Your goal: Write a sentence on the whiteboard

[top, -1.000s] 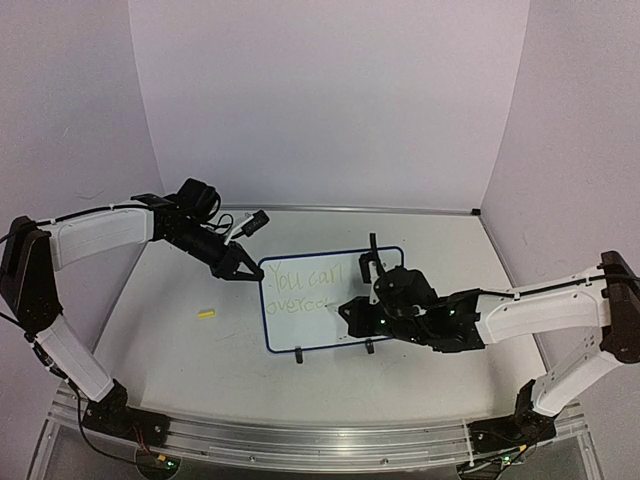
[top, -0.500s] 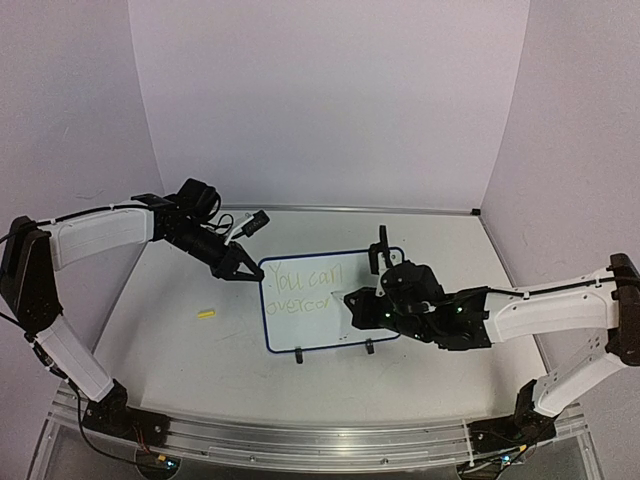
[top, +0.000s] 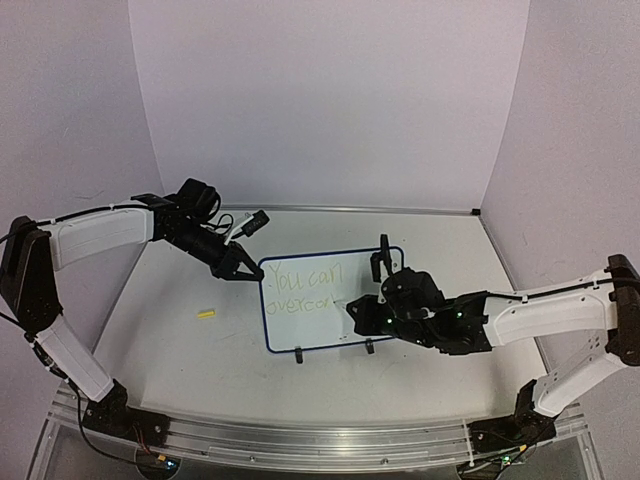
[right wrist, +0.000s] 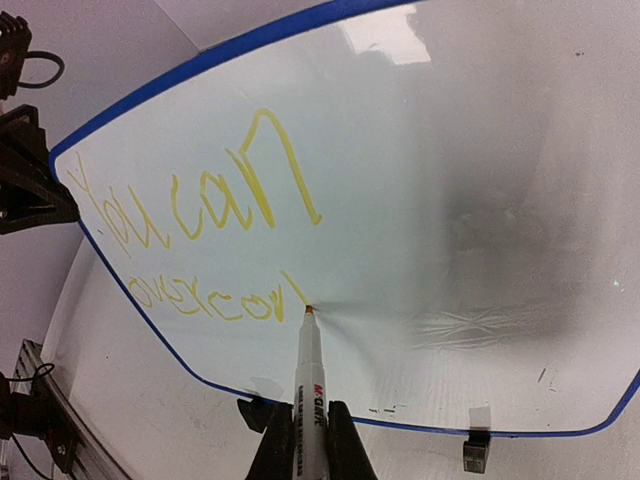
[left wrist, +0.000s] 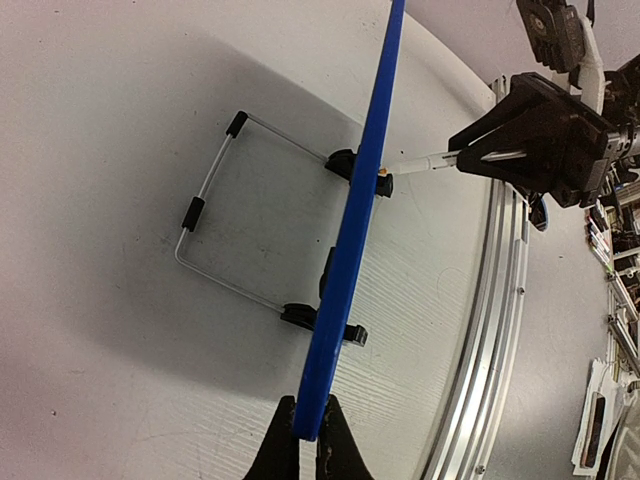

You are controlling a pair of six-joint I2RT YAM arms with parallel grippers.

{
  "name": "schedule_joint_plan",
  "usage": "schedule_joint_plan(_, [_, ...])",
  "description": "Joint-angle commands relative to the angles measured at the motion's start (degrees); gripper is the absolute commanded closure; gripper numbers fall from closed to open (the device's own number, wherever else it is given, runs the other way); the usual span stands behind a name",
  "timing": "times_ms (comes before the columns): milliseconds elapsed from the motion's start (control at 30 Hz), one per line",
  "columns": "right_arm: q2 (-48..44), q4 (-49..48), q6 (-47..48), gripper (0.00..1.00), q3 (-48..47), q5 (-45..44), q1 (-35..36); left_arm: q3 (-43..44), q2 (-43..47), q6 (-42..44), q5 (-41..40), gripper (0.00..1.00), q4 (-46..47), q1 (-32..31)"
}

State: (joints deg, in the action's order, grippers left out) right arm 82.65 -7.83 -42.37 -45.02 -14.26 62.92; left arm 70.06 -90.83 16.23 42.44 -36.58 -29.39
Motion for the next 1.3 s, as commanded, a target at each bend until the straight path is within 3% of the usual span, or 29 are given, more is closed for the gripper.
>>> schedule_joint_plan(0, [1.17,0.88,-1.10,1.00,0.39,-0.68,-0.25,0.62,-0.56,1.54,-5.25,1.00,-2.02,-0.24])
schedule_joint_plan(1267, [-2.50,0.74,-1.62,1.00,0.48,-7.42,-0.28,0.69,-0.75,1.57,-5.15,1.00,-2.01,-0.34])
